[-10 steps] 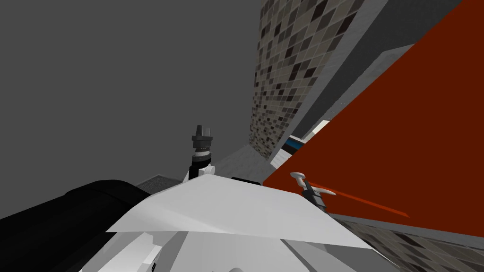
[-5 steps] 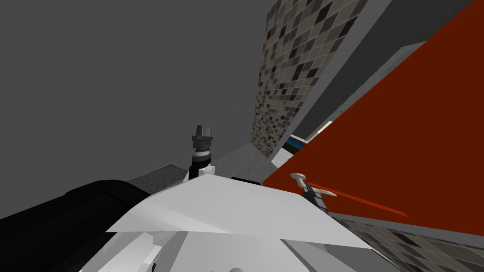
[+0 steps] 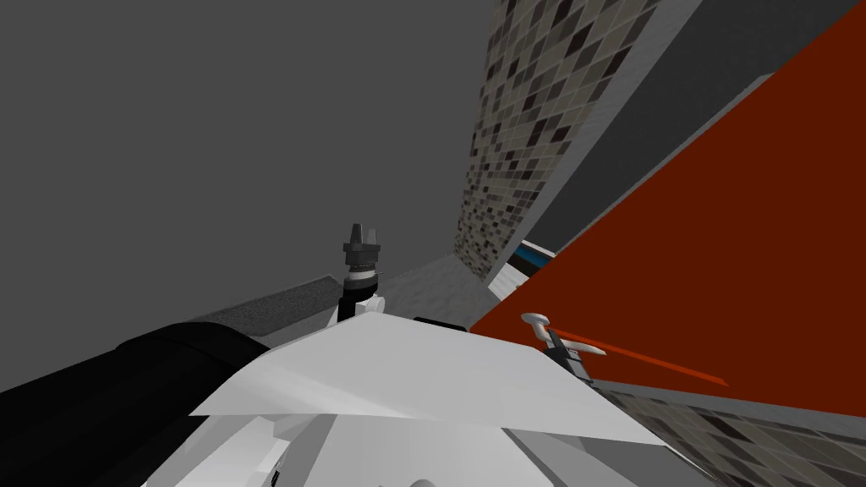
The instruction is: Pull the door open
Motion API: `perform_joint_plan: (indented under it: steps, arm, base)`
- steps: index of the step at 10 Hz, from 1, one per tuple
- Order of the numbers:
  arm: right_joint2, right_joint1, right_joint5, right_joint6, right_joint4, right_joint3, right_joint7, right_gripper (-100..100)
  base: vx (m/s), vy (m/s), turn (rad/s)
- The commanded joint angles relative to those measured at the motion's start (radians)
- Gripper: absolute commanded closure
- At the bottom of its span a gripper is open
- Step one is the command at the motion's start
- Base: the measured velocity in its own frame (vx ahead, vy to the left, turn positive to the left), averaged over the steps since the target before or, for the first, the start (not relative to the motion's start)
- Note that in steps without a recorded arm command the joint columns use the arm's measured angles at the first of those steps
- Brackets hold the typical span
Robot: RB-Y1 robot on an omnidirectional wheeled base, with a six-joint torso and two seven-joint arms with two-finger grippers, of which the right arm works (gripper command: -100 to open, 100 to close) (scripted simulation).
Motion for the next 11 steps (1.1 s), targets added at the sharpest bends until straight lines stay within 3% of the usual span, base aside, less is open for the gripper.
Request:
perform_joint_plan:
  steps: [1, 2, 3, 11]
  arm:
    - [-0.013, 0.006, -0.003, -0.019, 0.008, 0.001, -0.006, 100]
    - [-0.017, 0.006, -0.003, -0.026, 0.012, 0.004, -0.009, 100]
    - [-0.012, 0.007, -0.001, -0.014, 0.004, 0.006, -0.008, 100]
    - [-0.038, -0.015, 0.005, -0.067, 0.062, 0.030, -0.035, 100]
  base:
    - [-0.222, -0.011, 0.143]
    - [-0.192, -0.035, 0.105]
    - [-0.077, -0.015, 0.024]
    - [-0.193, -0.040, 0.139]
